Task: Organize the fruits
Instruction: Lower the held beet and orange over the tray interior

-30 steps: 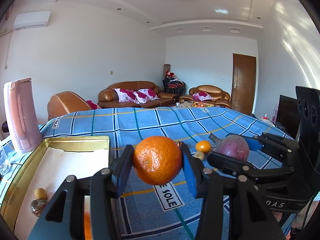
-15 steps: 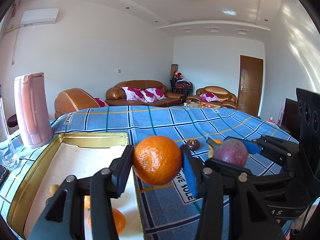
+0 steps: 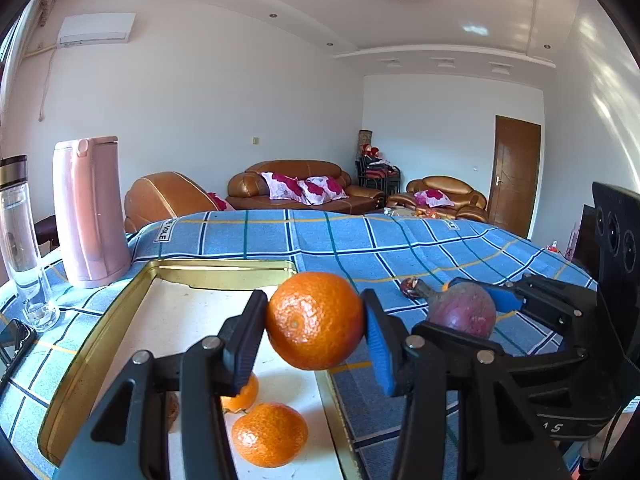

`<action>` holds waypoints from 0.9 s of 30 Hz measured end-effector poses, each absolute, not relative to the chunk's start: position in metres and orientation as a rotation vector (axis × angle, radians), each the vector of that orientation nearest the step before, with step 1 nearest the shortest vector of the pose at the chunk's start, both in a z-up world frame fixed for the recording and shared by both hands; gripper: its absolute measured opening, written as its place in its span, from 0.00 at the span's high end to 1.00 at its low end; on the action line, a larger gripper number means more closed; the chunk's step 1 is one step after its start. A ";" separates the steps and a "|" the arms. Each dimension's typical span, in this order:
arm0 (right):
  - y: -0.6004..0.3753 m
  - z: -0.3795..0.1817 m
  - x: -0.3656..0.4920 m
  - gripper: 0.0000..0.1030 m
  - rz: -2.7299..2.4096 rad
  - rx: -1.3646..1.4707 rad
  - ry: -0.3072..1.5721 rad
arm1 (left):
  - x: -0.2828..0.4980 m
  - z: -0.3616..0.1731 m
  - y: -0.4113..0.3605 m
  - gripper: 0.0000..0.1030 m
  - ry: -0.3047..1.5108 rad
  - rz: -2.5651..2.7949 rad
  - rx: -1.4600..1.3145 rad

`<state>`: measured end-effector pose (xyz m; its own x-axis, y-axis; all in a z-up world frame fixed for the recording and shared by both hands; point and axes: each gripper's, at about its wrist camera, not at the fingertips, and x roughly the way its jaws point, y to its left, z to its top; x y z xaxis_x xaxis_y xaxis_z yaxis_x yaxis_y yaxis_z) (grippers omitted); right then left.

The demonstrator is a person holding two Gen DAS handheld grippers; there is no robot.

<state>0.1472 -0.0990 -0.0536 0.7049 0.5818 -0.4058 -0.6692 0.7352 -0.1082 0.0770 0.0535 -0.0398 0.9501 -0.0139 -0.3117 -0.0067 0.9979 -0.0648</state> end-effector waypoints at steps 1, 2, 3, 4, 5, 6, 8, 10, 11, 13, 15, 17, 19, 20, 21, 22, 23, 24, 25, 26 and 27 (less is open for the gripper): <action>-0.097 -0.054 0.147 0.45 0.708 -0.258 0.361 | 0.076 -0.040 0.055 0.52 0.317 0.001 -0.065; -0.094 -0.054 0.147 0.45 0.713 -0.258 0.363 | 0.076 -0.040 0.057 0.52 0.316 0.005 -0.063; -0.091 -0.054 0.147 0.45 0.718 -0.261 0.364 | 0.075 -0.040 0.059 0.52 0.316 0.009 -0.063; -0.089 -0.054 0.146 0.45 0.722 -0.264 0.363 | 0.074 -0.040 0.062 0.52 0.316 0.013 -0.063; -0.086 -0.054 0.146 0.45 0.728 -0.265 0.363 | 0.072 -0.040 0.064 0.52 0.316 0.019 -0.063; -0.083 -0.055 0.145 0.45 0.734 -0.266 0.363 | 0.072 -0.040 0.067 0.52 0.316 0.023 -0.064; -0.078 -0.056 0.145 0.45 0.744 -0.270 0.363 | 0.071 -0.040 0.072 0.52 0.317 0.028 -0.069; -0.073 -0.056 0.144 0.45 0.752 -0.274 0.363 | 0.070 -0.040 0.077 0.52 0.321 0.036 -0.074; -0.071 -0.056 0.143 0.45 0.756 -0.275 0.363 | 0.070 -0.041 0.078 0.52 0.323 0.039 -0.076; -0.067 -0.057 0.143 0.45 0.766 -0.276 0.366 | 0.069 -0.041 0.082 0.52 0.326 0.045 -0.078; -0.063 -0.057 0.143 0.45 0.773 -0.280 0.366 | 0.067 -0.042 0.086 0.52 0.329 0.053 -0.078; -0.058 -0.057 0.143 0.45 0.784 -0.283 0.365 | 0.066 -0.042 0.088 0.52 0.332 0.060 -0.076; -0.052 -0.058 0.141 0.45 0.795 -0.289 0.366 | 0.065 -0.043 0.090 0.52 0.336 0.069 -0.073; -0.050 -0.058 0.141 0.45 0.799 -0.291 0.365 | 0.064 -0.043 0.092 0.52 0.339 0.074 -0.070; -0.047 -0.058 0.140 0.45 0.804 -0.294 0.365 | 0.064 -0.043 0.093 0.52 0.340 0.077 -0.070; -0.046 -0.058 0.140 0.45 0.808 -0.294 0.364 | 0.064 -0.043 0.095 0.52 0.340 0.081 -0.071; -0.043 -0.058 0.140 0.45 0.814 -0.295 0.365 | 0.064 -0.043 0.097 0.52 0.341 0.084 -0.071; -0.041 -0.058 0.140 0.45 0.818 -0.296 0.366 | 0.063 -0.043 0.099 0.52 0.344 0.088 -0.072; -0.039 -0.058 0.140 0.45 0.822 -0.298 0.367 | 0.063 -0.043 0.101 0.52 0.347 0.091 -0.074; -0.037 -0.058 0.139 0.45 0.826 -0.301 0.368 | 0.063 -0.044 0.103 0.52 0.349 0.094 -0.077; -0.035 -0.058 0.139 0.45 0.829 -0.304 0.367 | 0.062 -0.044 0.106 0.52 0.350 0.098 -0.079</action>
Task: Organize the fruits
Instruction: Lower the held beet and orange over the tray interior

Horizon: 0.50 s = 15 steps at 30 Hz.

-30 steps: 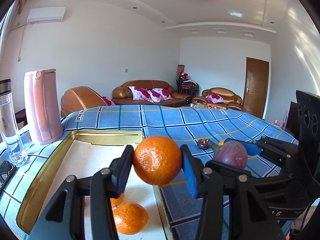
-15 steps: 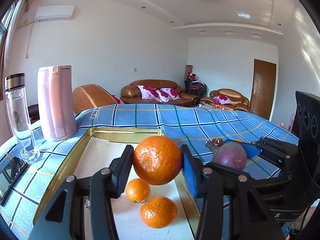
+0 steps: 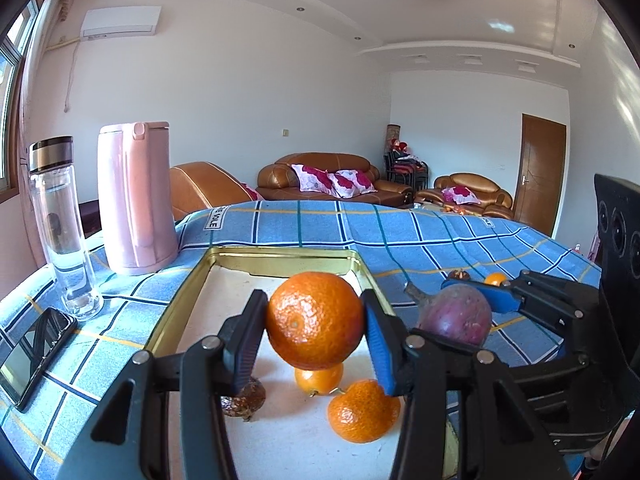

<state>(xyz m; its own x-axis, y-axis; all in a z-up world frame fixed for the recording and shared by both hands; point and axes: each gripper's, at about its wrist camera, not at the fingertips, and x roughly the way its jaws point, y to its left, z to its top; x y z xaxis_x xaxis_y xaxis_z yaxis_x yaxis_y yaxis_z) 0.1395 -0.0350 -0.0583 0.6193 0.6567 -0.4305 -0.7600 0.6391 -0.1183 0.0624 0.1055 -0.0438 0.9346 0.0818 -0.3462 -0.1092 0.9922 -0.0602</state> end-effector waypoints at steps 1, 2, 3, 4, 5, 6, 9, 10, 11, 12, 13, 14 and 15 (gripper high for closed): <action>-0.033 -0.058 0.140 0.45 0.832 -0.305 0.367 | 0.062 -0.044 0.107 0.52 0.352 0.103 -0.079; -0.032 -0.058 0.139 0.45 0.835 -0.305 0.368 | 0.061 -0.044 0.109 0.52 0.352 0.106 -0.081; -0.030 -0.059 0.139 0.45 0.839 -0.305 0.368 | 0.061 -0.044 0.111 0.52 0.354 0.109 -0.083; -0.029 -0.059 0.139 0.45 0.842 -0.306 0.369 | 0.061 -0.044 0.113 0.52 0.355 0.113 -0.083; -0.027 -0.059 0.139 0.45 0.846 -0.307 0.370 | 0.060 -0.044 0.114 0.52 0.357 0.117 -0.083; -0.025 -0.059 0.139 0.45 0.849 -0.310 0.372 | 0.059 -0.044 0.116 0.52 0.359 0.121 -0.084; -0.017 -0.060 0.139 0.45 0.861 -0.311 0.376 | 0.058 -0.045 0.122 0.52 0.368 0.135 -0.084; -0.015 -0.060 0.138 0.45 0.865 -0.312 0.377 | 0.058 -0.045 0.123 0.52 0.370 0.139 -0.086; -0.013 -0.060 0.138 0.45 0.869 -0.315 0.378 | 0.057 -0.045 0.125 0.52 0.371 0.143 -0.088; -0.011 -0.060 0.138 0.45 0.872 -0.318 0.379 | 0.057 -0.046 0.127 0.52 0.373 0.146 -0.088; -0.009 -0.060 0.138 0.45 0.875 -0.322 0.379 | 0.056 -0.046 0.128 0.52 0.375 0.151 -0.086; -0.007 -0.061 0.137 0.45 0.878 -0.323 0.380 | 0.056 -0.046 0.130 0.52 0.376 0.155 -0.085; -0.005 -0.061 0.137 0.45 0.882 -0.324 0.381 | 0.056 -0.046 0.132 0.52 0.378 0.156 -0.087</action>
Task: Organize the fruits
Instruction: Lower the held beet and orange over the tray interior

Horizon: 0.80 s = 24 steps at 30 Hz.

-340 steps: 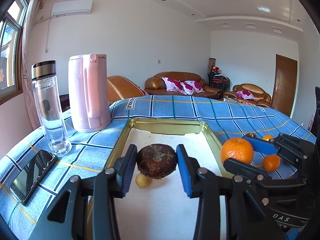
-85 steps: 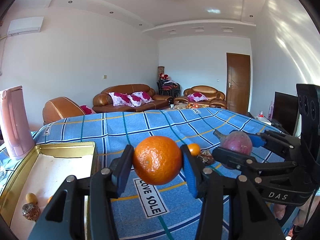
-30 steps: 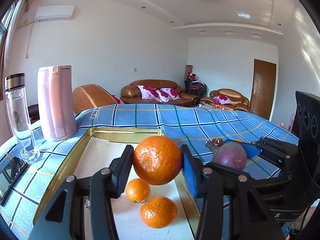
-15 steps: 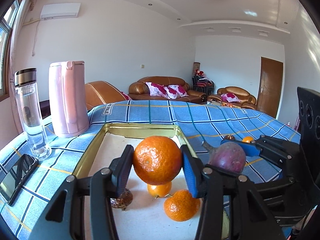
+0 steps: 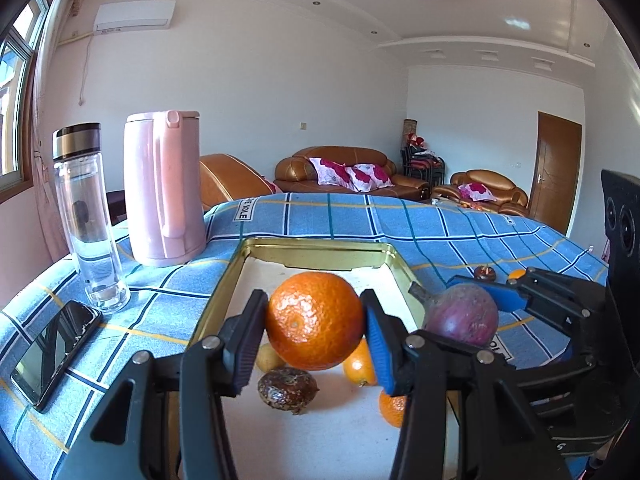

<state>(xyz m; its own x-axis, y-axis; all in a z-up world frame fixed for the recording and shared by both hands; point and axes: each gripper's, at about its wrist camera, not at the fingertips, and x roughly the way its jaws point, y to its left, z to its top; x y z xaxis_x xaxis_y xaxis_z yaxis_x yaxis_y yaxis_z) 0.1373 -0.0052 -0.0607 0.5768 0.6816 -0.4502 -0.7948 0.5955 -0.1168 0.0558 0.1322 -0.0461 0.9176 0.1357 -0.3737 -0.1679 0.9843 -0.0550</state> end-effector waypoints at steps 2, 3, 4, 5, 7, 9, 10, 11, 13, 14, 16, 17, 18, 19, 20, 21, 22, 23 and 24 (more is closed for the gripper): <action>-0.002 -0.061 0.137 0.45 0.888 -0.323 0.385 | 0.055 -0.047 0.135 0.52 0.384 0.162 -0.088; -0.001 -0.061 0.138 0.45 0.890 -0.324 0.388 | 0.055 -0.047 0.137 0.52 0.387 0.166 -0.089; 0.001 -0.061 0.138 0.45 0.890 -0.325 0.391 | 0.055 -0.047 0.139 0.52 0.389 0.170 -0.091; 0.002 -0.061 0.138 0.45 0.891 -0.326 0.393 | 0.055 -0.048 0.141 0.52 0.393 0.174 -0.092; 0.005 -0.062 0.138 0.45 0.894 -0.329 0.399 | 0.055 -0.049 0.145 0.52 0.402 0.181 -0.094; 0.008 -0.063 0.139 0.45 0.897 -0.334 0.405 | 0.056 -0.050 0.148 0.52 0.413 0.188 -0.094; 0.009 -0.063 0.139 0.45 0.899 -0.336 0.409 | 0.056 -0.050 0.149 0.52 0.420 0.190 -0.093; 0.011 -0.064 0.139 0.45 0.900 -0.339 0.414 | 0.057 -0.051 0.151 0.52 0.428 0.192 -0.093; 0.014 -0.065 0.140 0.45 0.903 -0.344 0.426 | 0.058 -0.052 0.154 0.52 0.444 0.196 -0.094; 0.015 -0.066 0.139 0.45 0.903 -0.348 0.429 | 0.058 -0.053 0.156 0.52 0.452 0.197 -0.090; 0.018 -0.066 0.140 0.45 0.904 -0.358 0.434 | 0.058 -0.054 0.158 0.52 0.462 0.196 -0.085; 0.019 -0.066 0.140 0.45 0.905 -0.359 0.436 | 0.057 -0.054 0.158 0.52 0.465 0.198 -0.081; 0.020 -0.065 0.140 0.45 0.906 -0.359 0.439 | 0.057 -0.055 0.159 0.52 0.470 0.200 -0.074; 0.021 -0.065 0.139 0.45 0.907 -0.361 0.442 | 0.056 -0.056 0.159 0.52 0.474 0.201 -0.069; 0.022 -0.065 0.139 0.45 0.909 -0.363 0.443 | 0.055 -0.057 0.160 0.52 0.480 0.202 -0.068; 0.022 -0.065 0.138 0.45 0.912 -0.364 0.445 | 0.055 -0.059 0.161 0.52 0.486 0.203 -0.069; 0.024 -0.065 0.137 0.45 0.917 -0.368 0.447 | 0.055 -0.060 0.162 0.52 0.491 0.205 -0.069; 0.025 -0.066 0.136 0.45 0.920 -0.375 0.448 | 0.055 -0.061 0.163 0.52 0.496 0.208 -0.069; 0.027 -0.067 0.135 0.45 0.922 -0.380 0.446 | 0.055 -0.062 0.163 0.52 0.501 0.208 -0.070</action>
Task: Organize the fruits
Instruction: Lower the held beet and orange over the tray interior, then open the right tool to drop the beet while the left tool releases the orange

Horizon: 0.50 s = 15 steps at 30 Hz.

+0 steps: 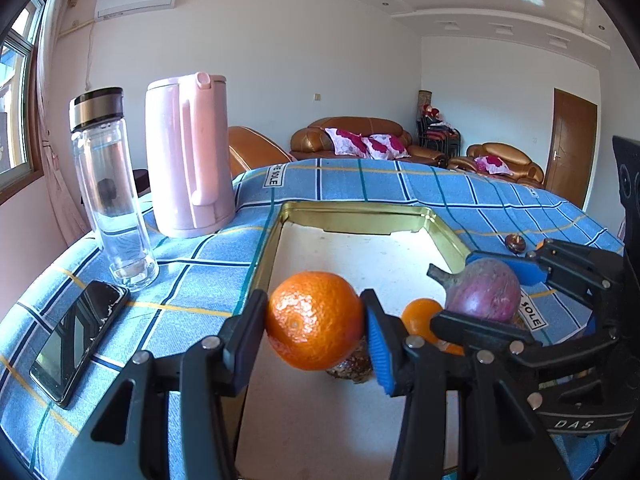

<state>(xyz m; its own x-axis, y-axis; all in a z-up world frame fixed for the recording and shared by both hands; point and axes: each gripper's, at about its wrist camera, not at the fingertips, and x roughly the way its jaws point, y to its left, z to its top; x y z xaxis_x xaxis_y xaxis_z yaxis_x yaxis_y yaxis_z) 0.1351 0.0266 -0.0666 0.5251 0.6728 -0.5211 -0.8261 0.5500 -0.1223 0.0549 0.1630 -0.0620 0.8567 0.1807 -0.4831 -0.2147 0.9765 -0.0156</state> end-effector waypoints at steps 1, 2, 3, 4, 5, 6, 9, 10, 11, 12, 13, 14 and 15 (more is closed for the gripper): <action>0.028 -0.067 0.134 0.45 0.925 -0.384 0.446 | 0.054 -0.063 0.163 0.52 0.504 0.207 -0.069; 0.029 -0.067 0.133 0.45 0.929 -0.388 0.448 | 0.054 -0.063 0.162 0.52 0.506 0.207 -0.067; 0.030 -0.067 0.133 0.45 0.932 -0.392 0.449 | 0.054 -0.063 0.162 0.52 0.509 0.206 -0.064; 0.031 -0.067 0.133 0.45 0.933 -0.396 0.451 | 0.053 -0.064 0.161 0.52 0.512 0.206 -0.064; 0.032 -0.068 0.133 0.45 0.936 -0.399 0.455 | 0.053 -0.064 0.161 0.52 0.513 0.205 -0.065; 0.034 -0.069 0.133 0.45 0.940 -0.403 0.460 | 0.054 -0.065 0.161 0.52 0.516 0.204 -0.064; 0.037 -0.072 0.131 0.45 0.953 -0.414 0.465 | 0.054 -0.067 0.162 0.52 0.527 0.201 -0.062; 0.037 -0.072 0.130 0.45 0.956 -0.416 0.463 | 0.054 -0.068 0.162 0.52 0.530 0.200 -0.061; 0.038 -0.072 0.129 0.45 0.958 -0.417 0.463 | 0.054 -0.068 0.162 0.52 0.533 0.199 -0.061; 0.038 -0.072 0.129 0.45 0.961 -0.418 0.463 | 0.054 -0.068 0.162 0.52 0.531 0.199 -0.059; 0.038 -0.072 0.128 0.45 0.965 -0.419 0.464 | 0.053 -0.068 0.162 0.52 0.531 0.201 -0.056; 0.038 -0.072 0.128 0.45 0.969 -0.419 0.464 | 0.053 -0.068 0.162 0.52 0.533 0.201 -0.054; 0.038 -0.072 0.127 0.45 0.976 -0.418 0.465 | 0.053 -0.069 0.162 0.52 0.536 0.200 -0.054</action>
<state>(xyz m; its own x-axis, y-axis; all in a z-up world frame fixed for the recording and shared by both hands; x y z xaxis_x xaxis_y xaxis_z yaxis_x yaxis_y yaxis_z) 0.1271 0.0384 -0.0718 0.4783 0.6851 -0.5495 -0.8584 0.4967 -0.1280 0.0529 0.1621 -0.0688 0.8407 0.1753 -0.5123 -0.2036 0.9791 0.0010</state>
